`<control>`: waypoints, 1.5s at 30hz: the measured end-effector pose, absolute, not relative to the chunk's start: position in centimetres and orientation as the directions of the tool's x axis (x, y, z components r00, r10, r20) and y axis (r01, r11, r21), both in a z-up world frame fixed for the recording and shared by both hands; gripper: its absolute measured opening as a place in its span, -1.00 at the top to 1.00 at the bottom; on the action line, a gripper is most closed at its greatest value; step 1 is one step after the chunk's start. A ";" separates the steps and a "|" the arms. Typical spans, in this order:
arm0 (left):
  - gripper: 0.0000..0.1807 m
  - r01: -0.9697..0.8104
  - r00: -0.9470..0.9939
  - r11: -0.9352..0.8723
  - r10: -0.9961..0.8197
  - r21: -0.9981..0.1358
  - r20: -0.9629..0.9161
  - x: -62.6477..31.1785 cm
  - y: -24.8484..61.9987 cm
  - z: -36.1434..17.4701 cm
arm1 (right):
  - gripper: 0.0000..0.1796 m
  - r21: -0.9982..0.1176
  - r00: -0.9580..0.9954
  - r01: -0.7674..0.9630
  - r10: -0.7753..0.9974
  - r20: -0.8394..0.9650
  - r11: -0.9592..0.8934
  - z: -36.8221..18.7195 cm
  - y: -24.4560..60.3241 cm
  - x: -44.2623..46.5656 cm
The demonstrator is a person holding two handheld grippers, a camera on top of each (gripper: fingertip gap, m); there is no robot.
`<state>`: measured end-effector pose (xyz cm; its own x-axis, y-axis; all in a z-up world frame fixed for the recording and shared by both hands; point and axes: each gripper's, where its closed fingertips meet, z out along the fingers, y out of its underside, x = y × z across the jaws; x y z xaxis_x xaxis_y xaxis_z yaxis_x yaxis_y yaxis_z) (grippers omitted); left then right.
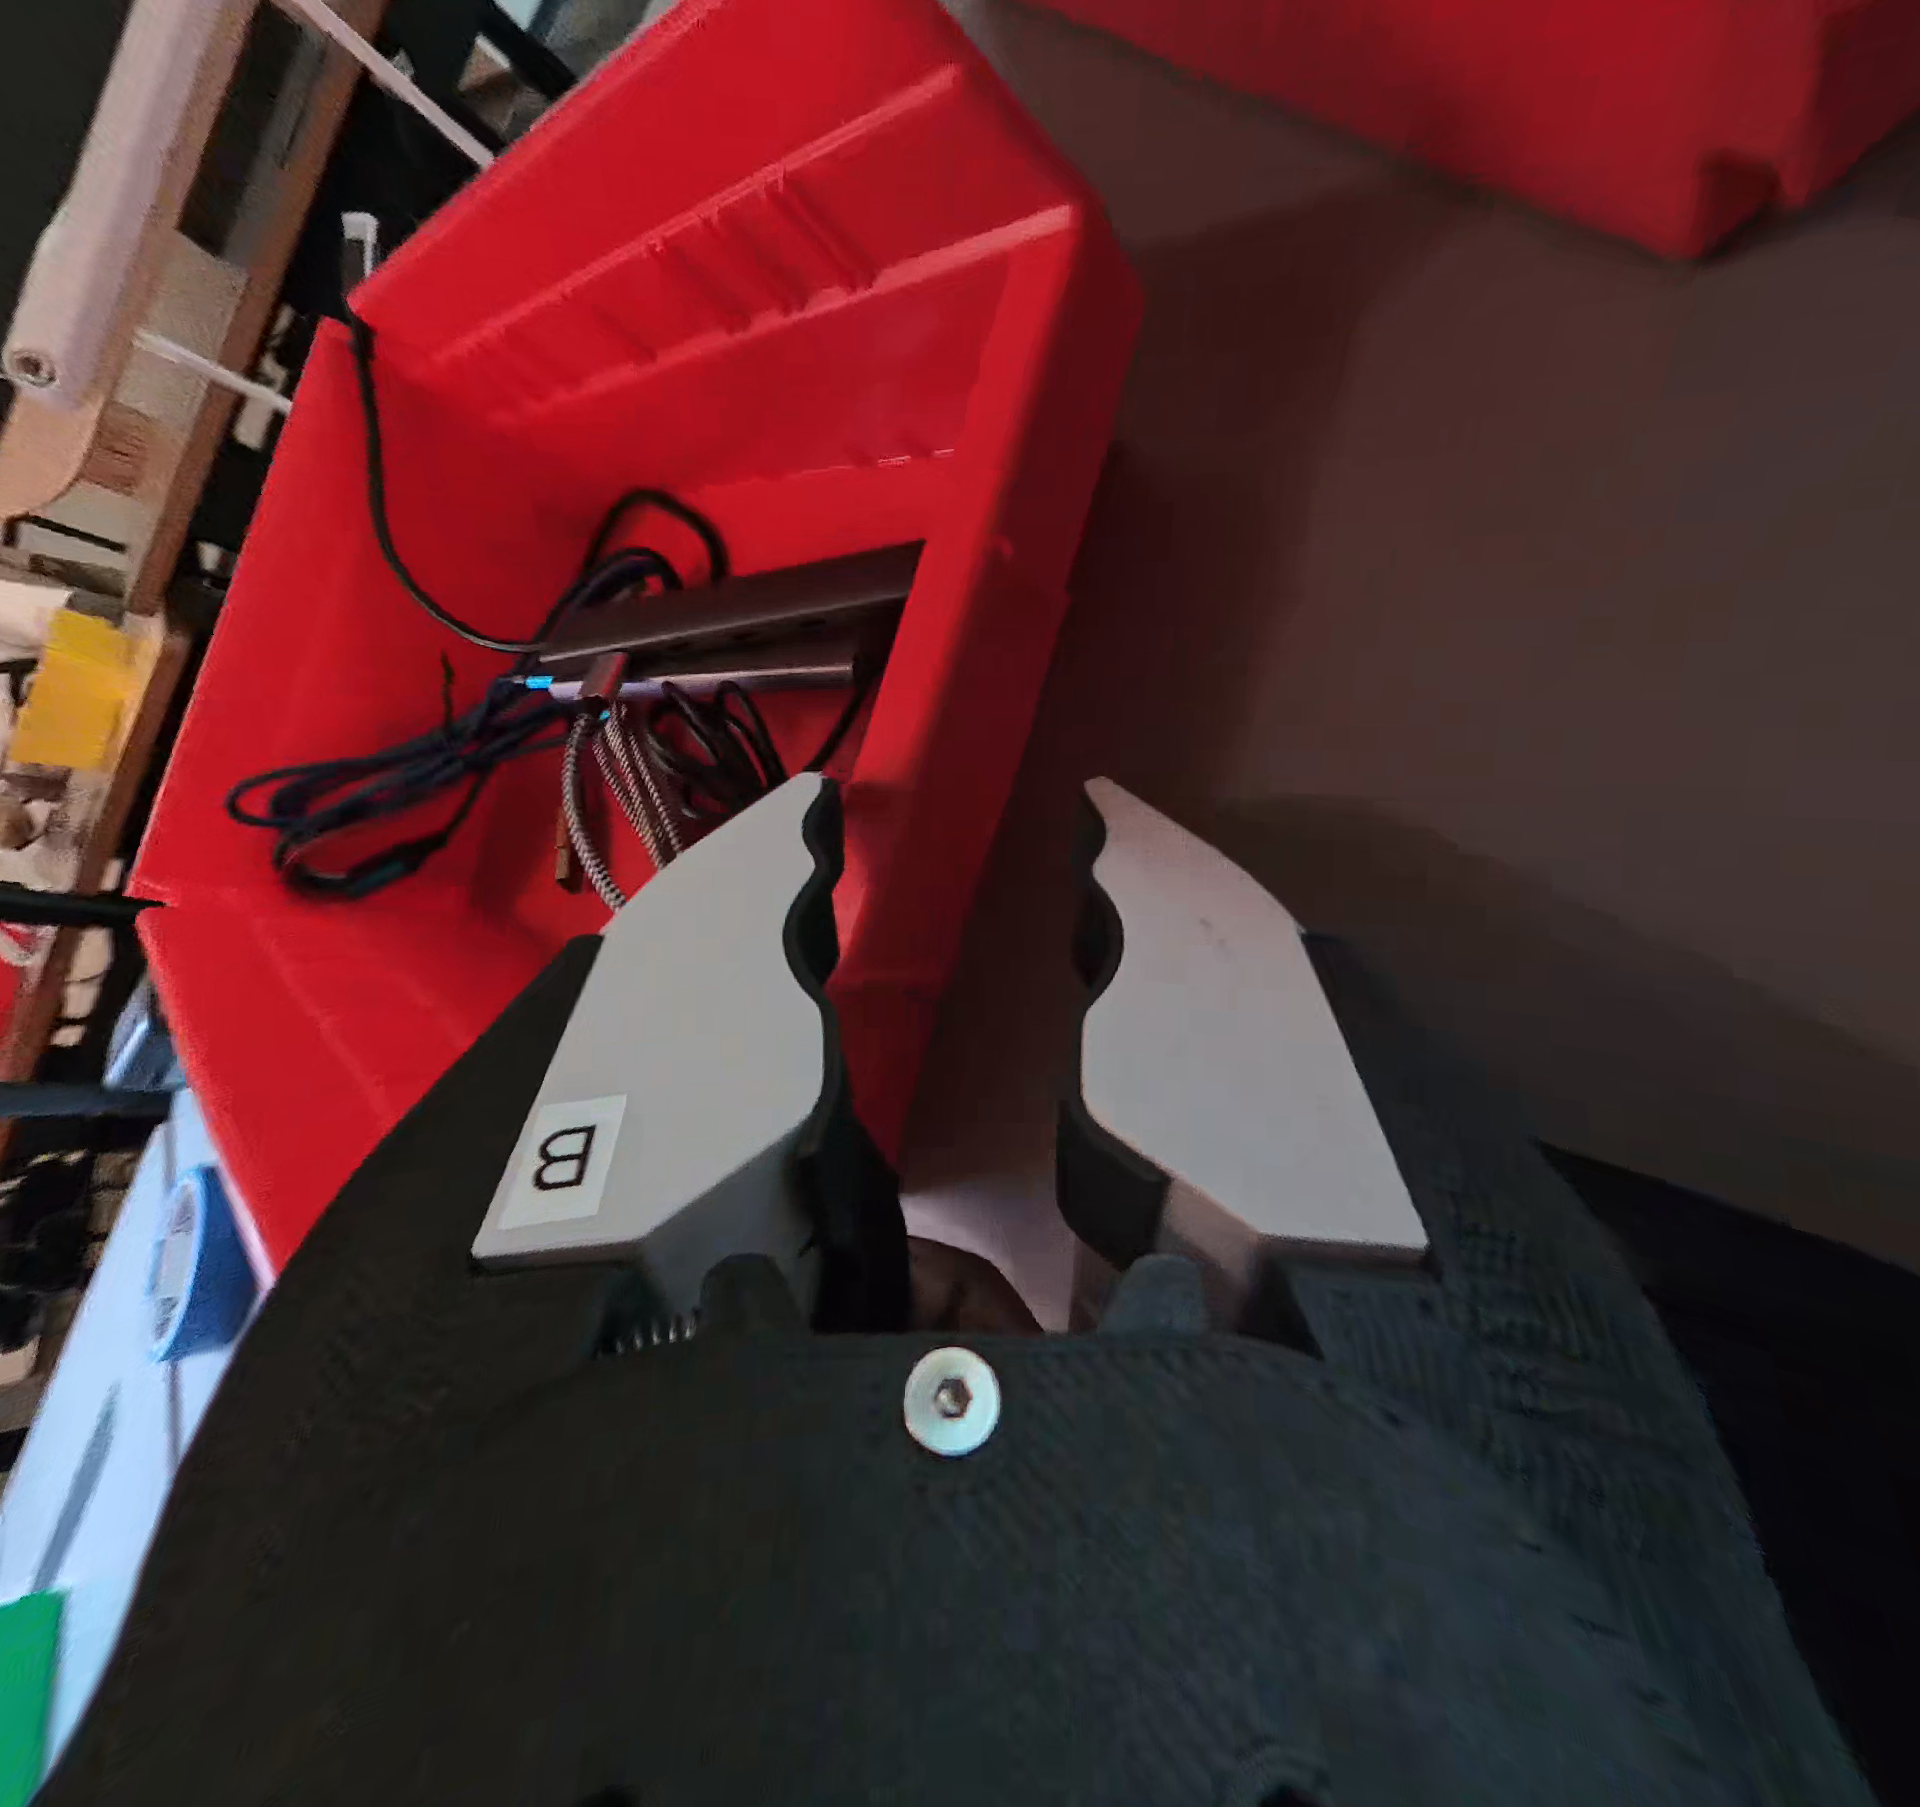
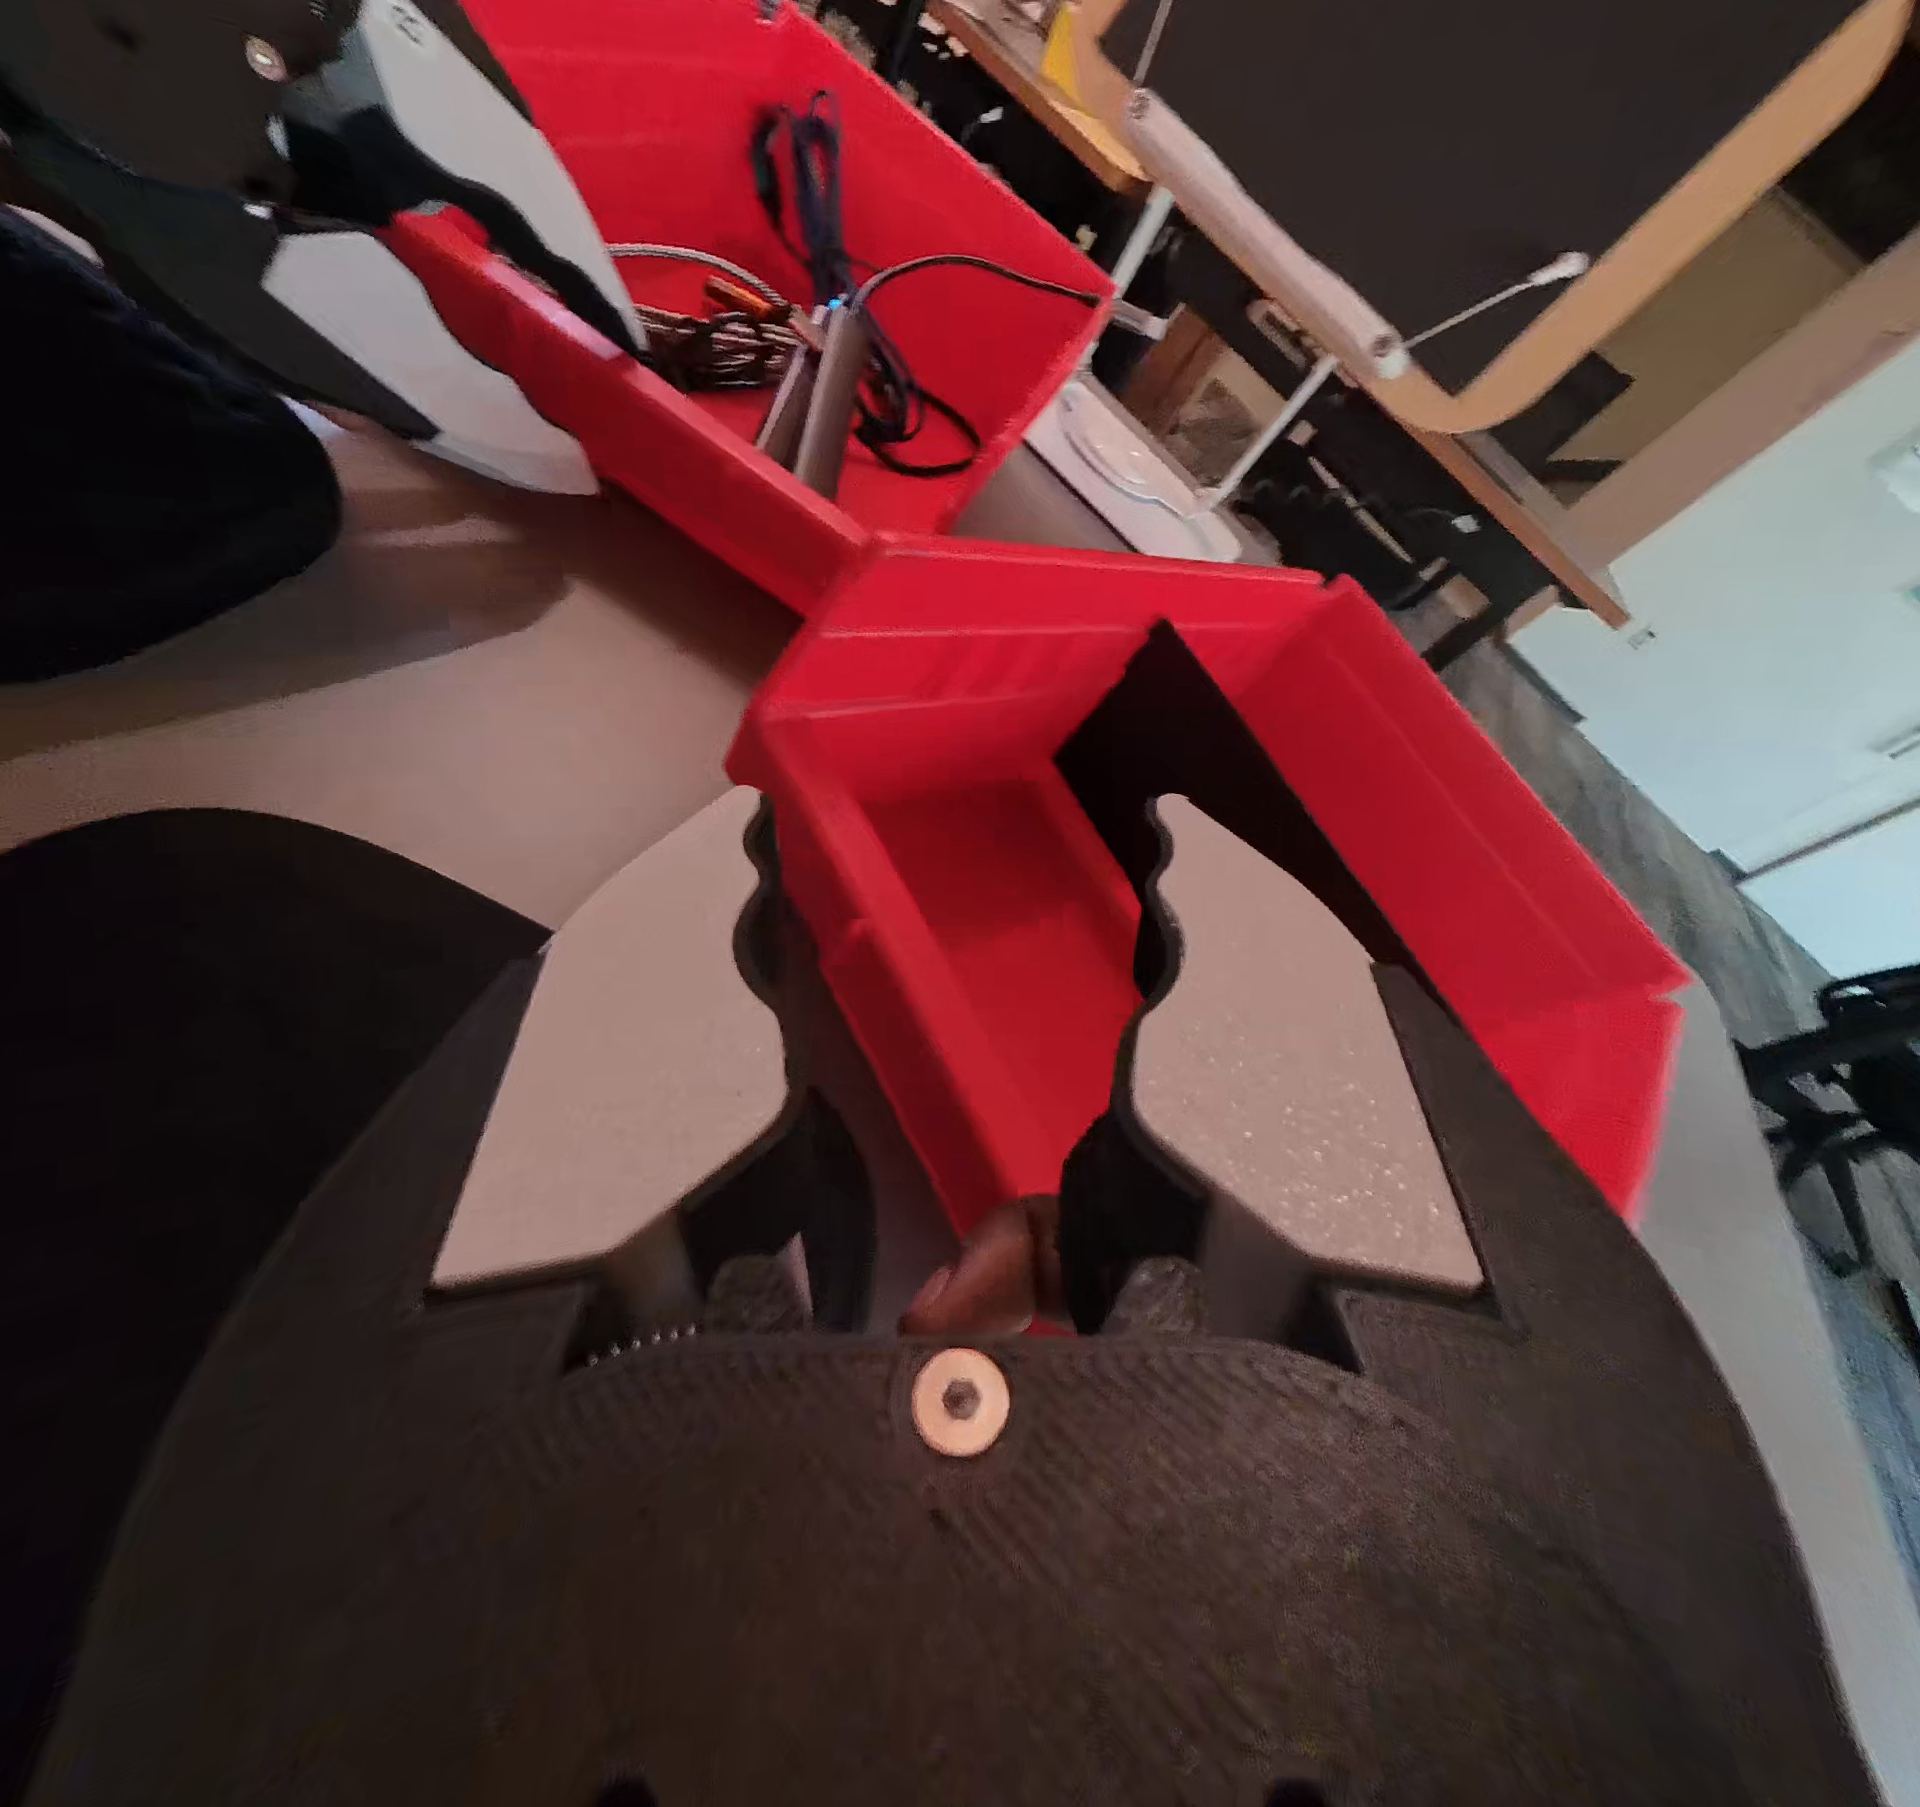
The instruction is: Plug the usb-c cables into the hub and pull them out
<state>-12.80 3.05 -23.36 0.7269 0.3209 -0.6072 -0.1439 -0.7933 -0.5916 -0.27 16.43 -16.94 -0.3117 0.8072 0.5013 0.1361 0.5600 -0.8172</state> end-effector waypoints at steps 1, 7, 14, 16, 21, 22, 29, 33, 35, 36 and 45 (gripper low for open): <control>0.53 -0.125 0.712 -0.819 0.319 -0.560 -0.626 -13.3 2.5 -23.7 | 0.27 -0.813 -0.336 0.145 0.801 0.496 0.564 -17.4 15.8 -0.5; 0.57 -0.051 0.680 -0.881 0.314 -0.470 -0.663 -14.3 -1.0 -24.4 | 0.28 -0.740 -0.378 0.220 0.754 0.537 0.636 -19.0 15.9 -1.2; 0.53 -0.068 0.705 -0.854 0.326 -0.516 -0.630 -13.2 -4.8 -24.4 | 0.36 -0.707 -0.379 0.338 0.778 0.502 0.621 -22.2 18.6 -1.5; 0.53 -0.067 0.710 -0.856 0.320 -0.512 -0.627 -12.9 -6.0 -24.4 | 0.40 -0.669 -0.404 0.369 0.759 0.510 0.646 -23.5 19.4 -1.6; 0.52 -0.077 0.716 -0.862 0.302 -0.501 -0.629 -12.3 -8.7 -24.4 | 0.58 -0.637 -0.499 0.284 0.678 0.540 0.716 -24.0 19.4 -1.5; 0.52 -0.080 0.714 -0.865 0.297 -0.496 -0.634 -12.1 -9.2 -24.3 | 0.60 -0.630 -0.512 0.269 0.663 0.546 0.728 -24.0 19.4 -1.6; 0.52 -0.061 0.656 -0.887 0.310 -0.458 -0.688 -10.5 -12.8 -24.0 | 0.61 -0.619 -0.566 0.161 0.585 0.580 0.769 -24.0 19.5 -1.9; 0.54 -0.046 0.599 -0.901 0.321 -0.432 -0.734 -10.1 -13.3 -23.7 | 0.61 -0.620 -0.591 0.108 0.551 0.589 0.777 -23.9 19.3 -2.3; 0.54 -0.032 0.587 -0.902 0.332 -0.431 -0.739 -10.0 -13.4 -23.7 | 0.61 -0.624 -0.600 0.083 0.539 0.591 0.777 -23.9 19.2 -2.5; 0.55 -0.029 0.583 -0.901 0.336 -0.432 -0.740 -10.0 -13.4 -23.7 | 0.61 -0.626 -0.602 0.075 0.535 0.592 0.777 -23.9 19.1 -2.7; 0.55 -0.028 0.572 -0.897 0.347 -0.440 -0.743 -9.9 -13.5 -23.7 | 0.63 -0.702 -0.554 -0.076 0.555 0.620 0.708 -22.4 16.3 -3.6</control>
<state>-9.95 -13.48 -23.68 0.5718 0.3468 -0.7434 -0.0285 -0.8973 -0.4405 -3.57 16.30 -22.37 -0.5541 0.5551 0.6203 -0.0758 0.7084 -0.7017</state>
